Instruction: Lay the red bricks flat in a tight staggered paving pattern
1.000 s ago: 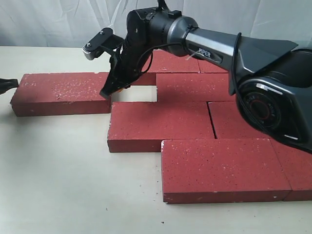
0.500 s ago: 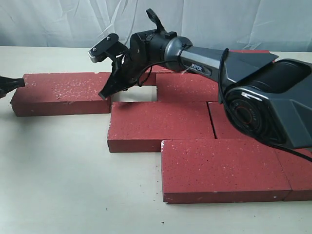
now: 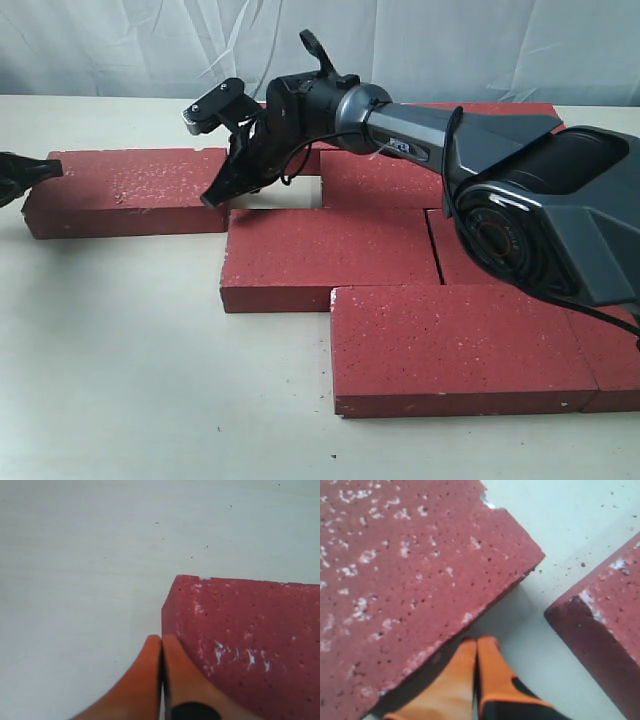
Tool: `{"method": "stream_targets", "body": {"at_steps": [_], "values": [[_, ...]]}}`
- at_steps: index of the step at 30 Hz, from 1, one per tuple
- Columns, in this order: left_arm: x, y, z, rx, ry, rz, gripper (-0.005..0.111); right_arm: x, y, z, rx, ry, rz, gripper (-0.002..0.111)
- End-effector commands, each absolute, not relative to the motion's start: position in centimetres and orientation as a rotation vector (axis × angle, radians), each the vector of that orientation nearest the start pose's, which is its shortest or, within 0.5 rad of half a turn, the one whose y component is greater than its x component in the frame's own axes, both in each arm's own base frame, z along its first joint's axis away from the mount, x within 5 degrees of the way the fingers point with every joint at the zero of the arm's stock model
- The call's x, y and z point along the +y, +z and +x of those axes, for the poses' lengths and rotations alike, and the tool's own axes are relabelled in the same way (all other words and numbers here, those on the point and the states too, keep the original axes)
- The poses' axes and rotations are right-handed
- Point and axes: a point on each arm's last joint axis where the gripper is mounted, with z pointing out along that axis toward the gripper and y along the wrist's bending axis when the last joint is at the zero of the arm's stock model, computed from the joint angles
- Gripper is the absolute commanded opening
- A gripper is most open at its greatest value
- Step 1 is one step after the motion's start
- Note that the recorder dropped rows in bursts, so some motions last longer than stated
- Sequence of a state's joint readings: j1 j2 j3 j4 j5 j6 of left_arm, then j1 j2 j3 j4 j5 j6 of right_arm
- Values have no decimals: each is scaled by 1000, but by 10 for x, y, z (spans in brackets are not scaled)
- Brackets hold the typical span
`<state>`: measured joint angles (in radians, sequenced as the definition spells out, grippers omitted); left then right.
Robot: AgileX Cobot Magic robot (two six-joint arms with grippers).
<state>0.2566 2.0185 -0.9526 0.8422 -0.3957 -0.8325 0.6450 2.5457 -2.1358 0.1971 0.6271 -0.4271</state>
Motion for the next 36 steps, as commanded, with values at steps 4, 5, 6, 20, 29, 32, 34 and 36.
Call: {"method": "stream_targets", "body": {"at_steps": [4,5,6,20,29,32,34,36], "values": [[42,111,382,2227,-273,-71,0,337,142,434,2260,324,-1149,-1],[41,111,382,2227,-274,-69,0,337,145,433,2261,317,-1157,-1],[41,111,382,2227,-274,-68,0,335,148,432,2267,310,-1170,-1],[31,116,383,2170,-374,29,0,317,141,439,2284,-22,-1264,-1],[43,114,381,2204,-317,-18,0,305,163,438,2334,-139,-1205,-1],[54,115,379,2219,-277,-55,0,311,186,429,2340,-24,-1165,-1],[56,115,379,2220,-283,-87,0,317,203,421,2314,64,-1172,-1],[54,113,379,2226,-294,-88,0,325,214,413,2270,169,-1234,-1]]}}
